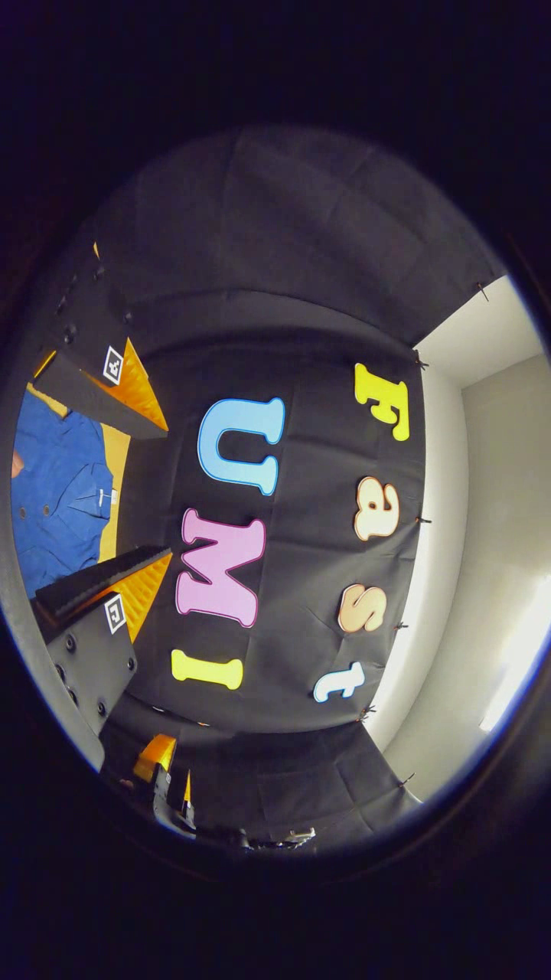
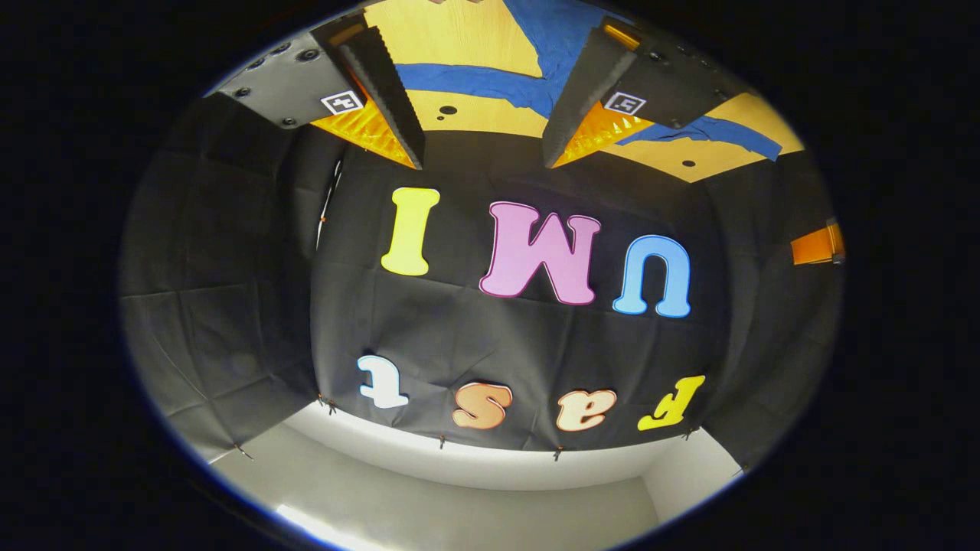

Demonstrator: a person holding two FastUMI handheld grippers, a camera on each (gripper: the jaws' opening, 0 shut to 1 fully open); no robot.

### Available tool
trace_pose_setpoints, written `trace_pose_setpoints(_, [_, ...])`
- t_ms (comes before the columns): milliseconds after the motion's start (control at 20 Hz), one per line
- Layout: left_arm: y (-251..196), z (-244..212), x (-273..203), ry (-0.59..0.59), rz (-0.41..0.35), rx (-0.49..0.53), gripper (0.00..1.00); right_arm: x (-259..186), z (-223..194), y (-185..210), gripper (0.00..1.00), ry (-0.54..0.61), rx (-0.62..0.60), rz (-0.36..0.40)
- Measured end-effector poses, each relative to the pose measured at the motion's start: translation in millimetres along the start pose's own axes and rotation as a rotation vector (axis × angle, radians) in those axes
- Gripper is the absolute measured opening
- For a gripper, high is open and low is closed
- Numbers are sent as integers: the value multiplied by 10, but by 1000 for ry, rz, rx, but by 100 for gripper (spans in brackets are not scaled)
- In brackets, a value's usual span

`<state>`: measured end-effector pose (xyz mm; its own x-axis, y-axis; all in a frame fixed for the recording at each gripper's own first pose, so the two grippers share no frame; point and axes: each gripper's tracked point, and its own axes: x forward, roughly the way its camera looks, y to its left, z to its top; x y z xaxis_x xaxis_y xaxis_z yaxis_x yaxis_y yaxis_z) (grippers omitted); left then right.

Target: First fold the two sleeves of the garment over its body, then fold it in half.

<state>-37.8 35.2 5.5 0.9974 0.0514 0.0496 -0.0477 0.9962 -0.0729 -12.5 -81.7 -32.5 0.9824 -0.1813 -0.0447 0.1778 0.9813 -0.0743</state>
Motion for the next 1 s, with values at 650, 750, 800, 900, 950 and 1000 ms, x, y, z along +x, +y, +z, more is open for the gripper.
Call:
trace_pose_setpoints(650, [12,-145,59,41,16,37,80,57,23,22,93,15,-8,15])
trace_pose_setpoints(750, [22,-201,65,59,21,45,80,118,7,0,93,27,-4,24])
trace_pose_setpoints(800, [43,-218,62,63,28,50,80,167,-2,-40,93,30,-13,22])
trace_pose_setpoints(900, [105,-249,57,60,50,56,81,281,-32,-129,93,37,-34,16])
trace_pose_setpoints(950, [105,-280,82,64,54,54,81,342,-58,-183,92,40,-43,12])
trace_pose_setpoints(1000, [84,-340,83,74,51,50,81,397,-90,-226,98,41,-50,16])
